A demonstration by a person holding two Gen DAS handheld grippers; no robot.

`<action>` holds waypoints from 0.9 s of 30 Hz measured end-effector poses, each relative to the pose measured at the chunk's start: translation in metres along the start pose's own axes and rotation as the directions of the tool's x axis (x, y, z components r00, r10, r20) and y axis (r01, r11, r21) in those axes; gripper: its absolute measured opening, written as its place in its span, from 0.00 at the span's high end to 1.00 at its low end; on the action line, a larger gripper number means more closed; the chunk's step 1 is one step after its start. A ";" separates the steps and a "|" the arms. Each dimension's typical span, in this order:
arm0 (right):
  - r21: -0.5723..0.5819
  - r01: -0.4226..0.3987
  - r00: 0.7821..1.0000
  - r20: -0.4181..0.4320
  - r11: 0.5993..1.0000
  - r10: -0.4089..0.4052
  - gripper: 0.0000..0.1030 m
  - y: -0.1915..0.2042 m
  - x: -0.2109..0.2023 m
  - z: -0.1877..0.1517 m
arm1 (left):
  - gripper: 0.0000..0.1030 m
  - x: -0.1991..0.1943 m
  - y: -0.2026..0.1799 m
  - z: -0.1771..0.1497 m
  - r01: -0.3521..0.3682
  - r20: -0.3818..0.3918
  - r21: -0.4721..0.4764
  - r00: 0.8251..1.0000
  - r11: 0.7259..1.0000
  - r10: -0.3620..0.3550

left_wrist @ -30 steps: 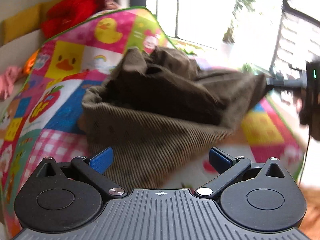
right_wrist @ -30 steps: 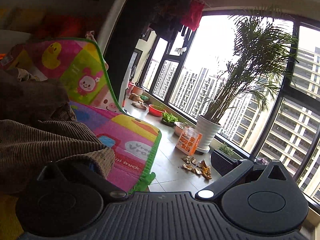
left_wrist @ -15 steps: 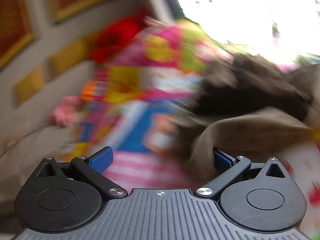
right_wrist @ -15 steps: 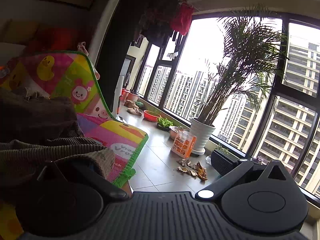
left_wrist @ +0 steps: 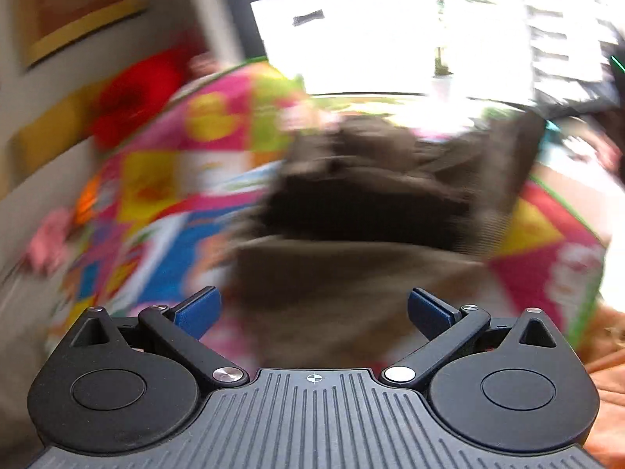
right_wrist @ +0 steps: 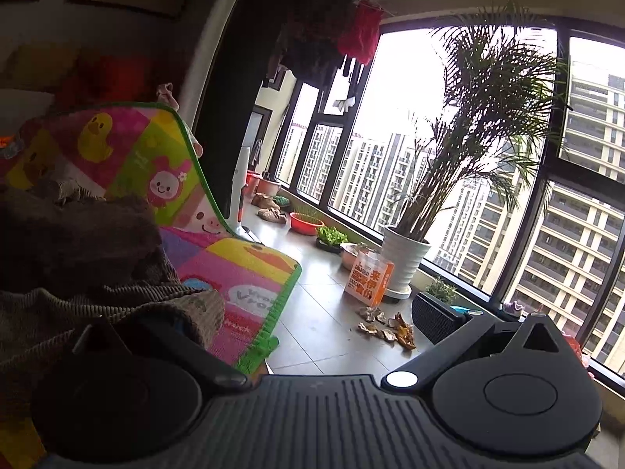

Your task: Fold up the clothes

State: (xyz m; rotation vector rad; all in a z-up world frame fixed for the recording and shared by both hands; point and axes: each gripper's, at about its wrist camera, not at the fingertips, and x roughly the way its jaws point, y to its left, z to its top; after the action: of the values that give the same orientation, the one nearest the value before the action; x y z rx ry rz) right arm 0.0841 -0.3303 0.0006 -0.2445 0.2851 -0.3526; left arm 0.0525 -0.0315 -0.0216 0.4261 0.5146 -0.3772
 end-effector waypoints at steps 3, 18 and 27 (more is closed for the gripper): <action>0.033 -0.025 0.999 0.032 0.999 0.024 0.00 0.000 0.006 0.025 | 0.00 0.027 -0.053 0.018 0.024 0.046 0.126 0.999 0.992 -0.030; 0.039 -0.011 1.000 0.026 0.999 0.010 0.00 -0.007 0.015 0.018 | 0.00 0.074 -0.007 -0.008 -0.453 0.053 0.120 0.892 0.884 0.450; 0.043 -0.060 0.998 -0.004 0.997 0.061 0.00 -0.020 -0.003 0.009 | 0.00 0.002 0.065 -0.032 -0.609 -0.013 0.029 0.793 0.793 0.609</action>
State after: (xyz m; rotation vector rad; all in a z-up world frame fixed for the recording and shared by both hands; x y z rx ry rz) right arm 0.0782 -0.3457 0.0151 -0.1921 0.2888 -0.2992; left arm 0.0707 0.0386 -0.0289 0.5938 0.3660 0.2525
